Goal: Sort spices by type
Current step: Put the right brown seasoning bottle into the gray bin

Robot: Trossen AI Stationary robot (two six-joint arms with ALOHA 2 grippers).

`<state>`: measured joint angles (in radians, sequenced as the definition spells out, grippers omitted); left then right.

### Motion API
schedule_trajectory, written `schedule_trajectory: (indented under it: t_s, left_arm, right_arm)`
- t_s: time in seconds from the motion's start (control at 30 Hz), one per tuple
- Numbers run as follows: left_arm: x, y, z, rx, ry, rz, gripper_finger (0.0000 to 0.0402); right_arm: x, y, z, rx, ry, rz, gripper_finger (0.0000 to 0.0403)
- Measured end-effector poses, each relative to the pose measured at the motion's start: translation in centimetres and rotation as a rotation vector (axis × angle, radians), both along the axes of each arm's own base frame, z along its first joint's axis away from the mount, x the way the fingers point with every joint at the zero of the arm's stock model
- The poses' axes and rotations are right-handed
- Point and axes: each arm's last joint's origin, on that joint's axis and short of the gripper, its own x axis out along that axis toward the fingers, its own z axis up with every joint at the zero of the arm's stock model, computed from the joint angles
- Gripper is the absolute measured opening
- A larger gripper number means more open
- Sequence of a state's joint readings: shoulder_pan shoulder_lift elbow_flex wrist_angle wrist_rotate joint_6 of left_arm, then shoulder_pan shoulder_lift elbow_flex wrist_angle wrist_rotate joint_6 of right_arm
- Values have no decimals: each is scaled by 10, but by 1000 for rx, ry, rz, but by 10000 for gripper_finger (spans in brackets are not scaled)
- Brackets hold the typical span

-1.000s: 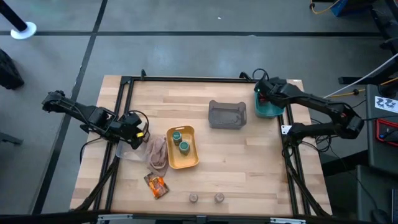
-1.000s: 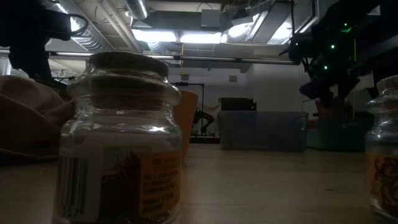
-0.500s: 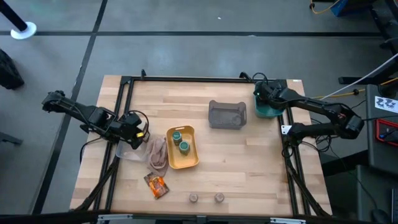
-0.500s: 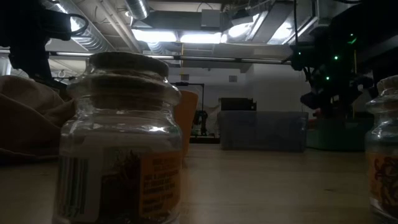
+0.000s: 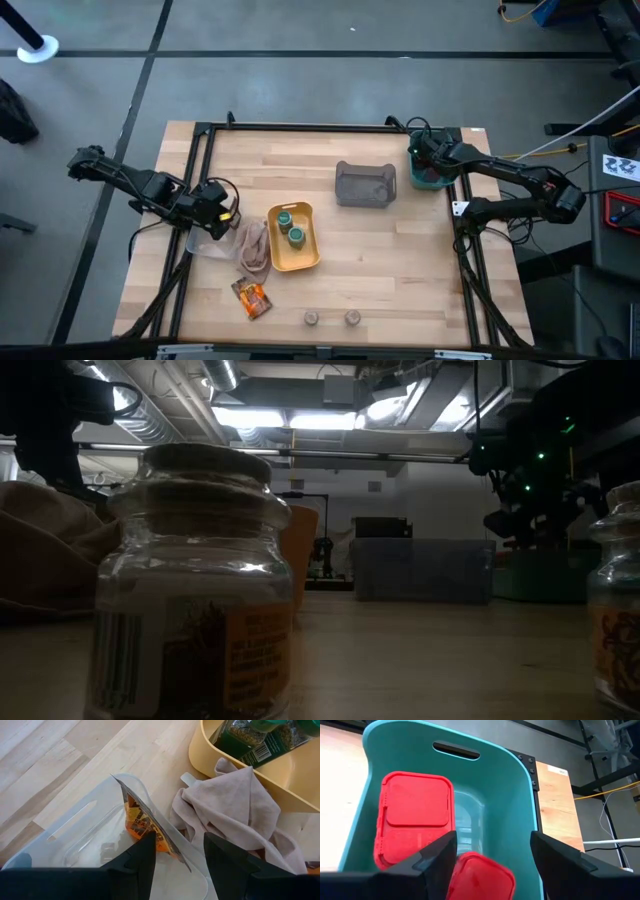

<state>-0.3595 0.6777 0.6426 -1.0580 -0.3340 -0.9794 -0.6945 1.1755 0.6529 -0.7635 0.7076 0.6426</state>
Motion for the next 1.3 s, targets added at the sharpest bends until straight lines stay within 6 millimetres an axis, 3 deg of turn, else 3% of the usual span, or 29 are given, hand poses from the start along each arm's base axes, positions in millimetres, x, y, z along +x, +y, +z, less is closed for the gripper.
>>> schedule_trajectory:
  t_s: [0.3, 0.63, 0.77, 0.93, 1.3]
  left_arm:
    - [0, 0, 0, 0, 0, 0, 150]
    - [0, 0, 0, 0, 0, 0, 150]
    - [0, 0, 0, 3, 1, -5, 150]
    - [0, 0, 0, 15, 4, -25, 150]
    - [0, 0, 0, 6, 2, -11, 150]
  right_arm:
    - [1, 0, 6, 41, 33, 42, 253]
    - [11, -2, 64, 184, -76, 126, 253]
    - [23, 4, 79, 227, -138, 250, 253]
    - [44, 27, 88, 250, -188, 420, 253]
    - [81, 104, 92, 254, -309, 742, 253]
